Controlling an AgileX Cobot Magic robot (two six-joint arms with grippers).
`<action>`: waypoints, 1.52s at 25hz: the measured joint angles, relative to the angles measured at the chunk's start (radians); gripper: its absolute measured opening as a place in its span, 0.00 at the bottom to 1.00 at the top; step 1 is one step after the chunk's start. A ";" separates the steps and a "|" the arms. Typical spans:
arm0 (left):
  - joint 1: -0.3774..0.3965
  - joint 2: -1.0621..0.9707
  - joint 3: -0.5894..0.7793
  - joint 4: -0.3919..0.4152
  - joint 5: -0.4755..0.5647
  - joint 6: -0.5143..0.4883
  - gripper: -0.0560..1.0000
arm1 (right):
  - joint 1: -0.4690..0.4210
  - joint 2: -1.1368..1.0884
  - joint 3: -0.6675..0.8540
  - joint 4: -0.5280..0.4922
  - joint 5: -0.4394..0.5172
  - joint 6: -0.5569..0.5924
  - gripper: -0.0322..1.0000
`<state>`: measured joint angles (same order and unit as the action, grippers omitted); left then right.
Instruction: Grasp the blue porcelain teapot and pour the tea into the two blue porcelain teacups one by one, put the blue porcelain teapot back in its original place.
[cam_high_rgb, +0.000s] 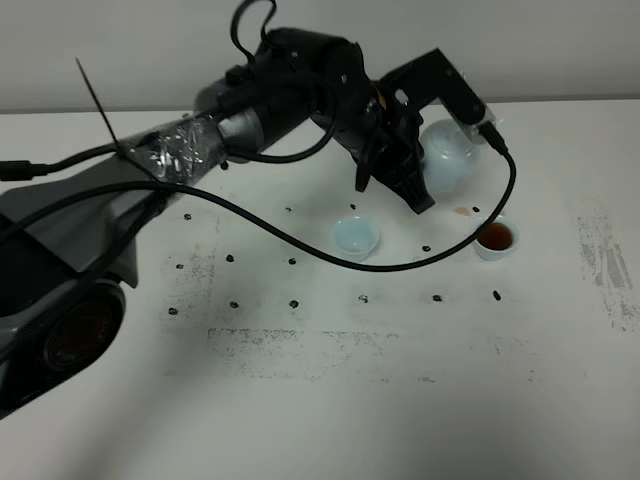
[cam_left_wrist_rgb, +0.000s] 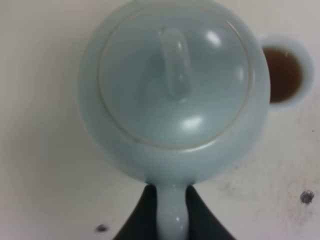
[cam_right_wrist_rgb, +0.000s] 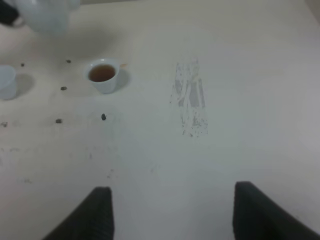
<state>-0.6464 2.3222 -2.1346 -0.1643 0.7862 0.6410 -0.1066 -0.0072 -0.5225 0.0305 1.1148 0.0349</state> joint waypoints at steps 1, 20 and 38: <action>0.004 -0.023 0.000 0.005 0.010 -0.004 0.12 | 0.000 0.000 0.000 0.000 0.000 0.000 0.55; 0.174 -0.263 0.328 0.112 -0.009 -0.072 0.12 | 0.000 0.000 0.000 0.000 0.000 0.000 0.55; 0.241 -0.454 0.671 0.308 -0.169 0.287 0.12 | 0.000 0.000 0.000 0.000 0.000 0.000 0.55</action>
<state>-0.4058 1.8682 -1.4638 0.1432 0.6168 0.9282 -0.1066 -0.0072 -0.5225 0.0305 1.1148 0.0349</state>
